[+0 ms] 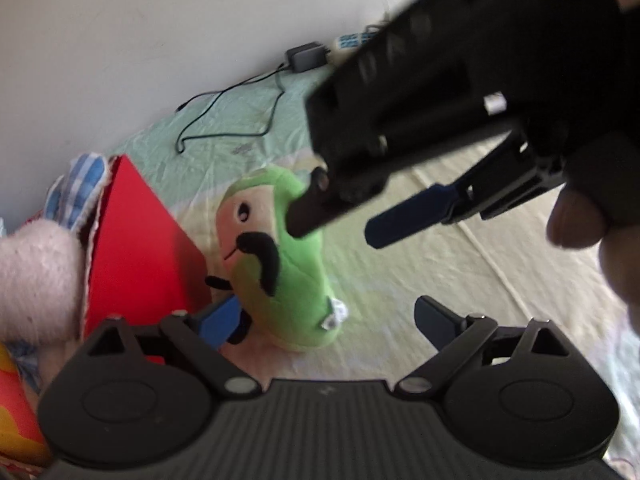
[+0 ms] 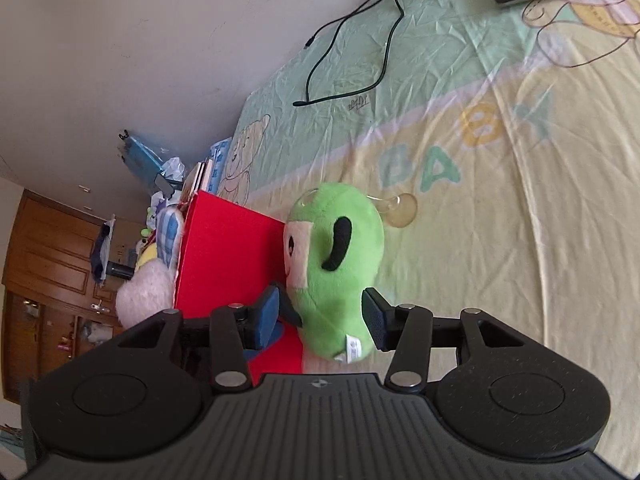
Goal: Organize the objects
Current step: 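Grasp the green pickle plush with the right tool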
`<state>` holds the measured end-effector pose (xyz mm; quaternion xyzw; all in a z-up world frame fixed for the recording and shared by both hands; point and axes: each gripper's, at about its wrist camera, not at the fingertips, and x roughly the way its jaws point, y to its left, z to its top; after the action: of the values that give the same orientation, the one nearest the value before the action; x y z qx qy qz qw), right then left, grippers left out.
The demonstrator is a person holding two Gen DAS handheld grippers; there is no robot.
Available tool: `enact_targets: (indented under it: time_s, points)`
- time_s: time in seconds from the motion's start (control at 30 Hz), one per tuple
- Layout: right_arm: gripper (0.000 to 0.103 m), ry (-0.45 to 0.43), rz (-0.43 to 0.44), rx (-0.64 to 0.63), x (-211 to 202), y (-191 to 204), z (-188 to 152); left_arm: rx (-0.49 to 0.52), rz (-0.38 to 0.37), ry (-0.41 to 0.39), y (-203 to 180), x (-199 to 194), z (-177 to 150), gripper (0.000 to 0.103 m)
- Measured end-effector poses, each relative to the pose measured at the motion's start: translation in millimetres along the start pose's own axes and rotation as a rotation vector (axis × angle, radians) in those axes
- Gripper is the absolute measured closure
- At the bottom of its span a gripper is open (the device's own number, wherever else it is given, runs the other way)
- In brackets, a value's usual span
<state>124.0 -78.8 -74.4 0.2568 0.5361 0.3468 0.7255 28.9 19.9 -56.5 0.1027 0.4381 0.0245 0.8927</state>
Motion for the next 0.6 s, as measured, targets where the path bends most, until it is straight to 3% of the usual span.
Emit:
enact_targets:
  time_s: [0.4,0.6]
  points:
    - [0.045,0.112,0.022,0.046,40.1,-12.6,15.7,0.011,0.051,0.041,-3.4,32.7,9.4,0.007]
    - [0.054,0.115,0.049,0.066,35.2,-16.9,13.3,0.017,0.022,0.041,0.3,31.9,8.6,0.008]
